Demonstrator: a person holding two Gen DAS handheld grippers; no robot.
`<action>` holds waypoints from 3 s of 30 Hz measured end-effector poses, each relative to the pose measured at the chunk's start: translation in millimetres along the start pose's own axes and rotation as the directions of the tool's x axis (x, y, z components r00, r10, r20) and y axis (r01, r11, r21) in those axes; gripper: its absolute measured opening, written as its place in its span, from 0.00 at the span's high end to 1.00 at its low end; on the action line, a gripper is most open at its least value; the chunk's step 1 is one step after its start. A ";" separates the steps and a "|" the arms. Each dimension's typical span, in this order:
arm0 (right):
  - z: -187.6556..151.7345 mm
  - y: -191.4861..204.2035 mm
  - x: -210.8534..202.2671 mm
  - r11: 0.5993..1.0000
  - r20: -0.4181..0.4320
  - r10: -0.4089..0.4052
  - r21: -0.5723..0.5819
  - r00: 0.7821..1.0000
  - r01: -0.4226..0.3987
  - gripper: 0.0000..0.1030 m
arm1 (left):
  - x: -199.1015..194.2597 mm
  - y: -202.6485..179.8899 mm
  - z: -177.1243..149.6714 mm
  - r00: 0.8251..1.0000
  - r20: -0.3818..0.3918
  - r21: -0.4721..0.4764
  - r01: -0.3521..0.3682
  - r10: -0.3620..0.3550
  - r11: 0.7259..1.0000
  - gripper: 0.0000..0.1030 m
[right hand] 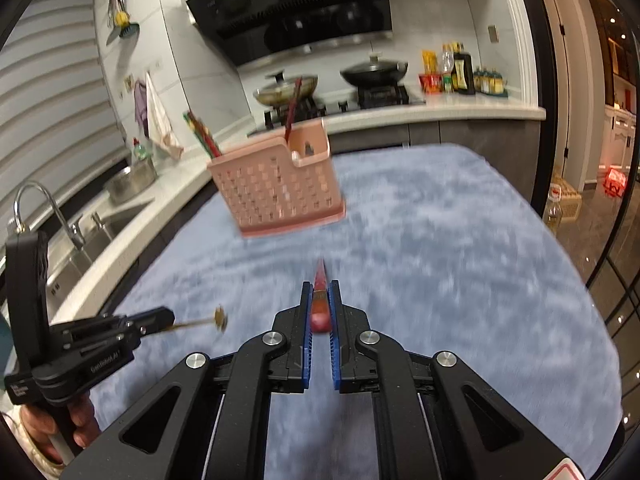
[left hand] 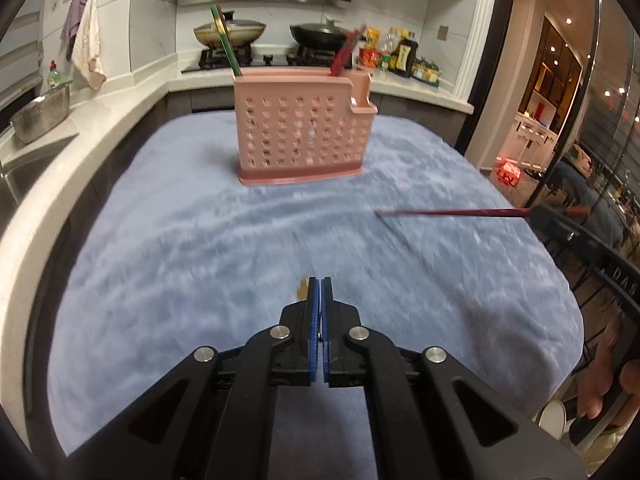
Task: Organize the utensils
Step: 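Lift the gold spoon and red chopstick and carry them over the pink holder, then drop the spoon and chopstick into the pink holder by opening both tools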
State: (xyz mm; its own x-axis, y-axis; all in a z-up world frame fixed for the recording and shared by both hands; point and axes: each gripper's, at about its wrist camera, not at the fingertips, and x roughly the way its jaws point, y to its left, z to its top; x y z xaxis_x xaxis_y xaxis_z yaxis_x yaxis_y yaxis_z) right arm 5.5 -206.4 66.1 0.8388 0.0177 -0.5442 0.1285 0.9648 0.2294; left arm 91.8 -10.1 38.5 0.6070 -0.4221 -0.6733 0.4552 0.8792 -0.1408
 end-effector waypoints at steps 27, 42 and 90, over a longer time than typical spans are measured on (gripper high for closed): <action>151.5 21.3 28.8 0.995 0.210 0.100 -0.014 0.972 -0.100 0.93 | -33.0 23.4 164.3 0.958 0.285 -0.020 0.027 -0.020 0.999 1.00; 238.0 37.1 92.3 0.990 0.244 0.127 0.036 0.962 -0.140 0.93 | 2.1 43.2 244.9 0.949 0.313 -0.076 0.055 -0.029 0.996 1.00; 137.9 56.6 128.2 0.997 0.030 -0.026 -0.074 0.999 0.028 0.49 | 45.6 39.9 171.3 0.944 0.188 -0.061 -0.264 0.271 0.963 0.42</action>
State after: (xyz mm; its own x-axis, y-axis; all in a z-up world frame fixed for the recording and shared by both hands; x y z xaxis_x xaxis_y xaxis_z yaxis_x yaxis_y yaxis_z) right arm 193.3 -185.7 120.6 0.8506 -0.0153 -0.5256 0.1129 0.9816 0.1540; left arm 249.3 -32.2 126.6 0.8187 -0.2018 -0.5375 0.2384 0.9712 -0.0016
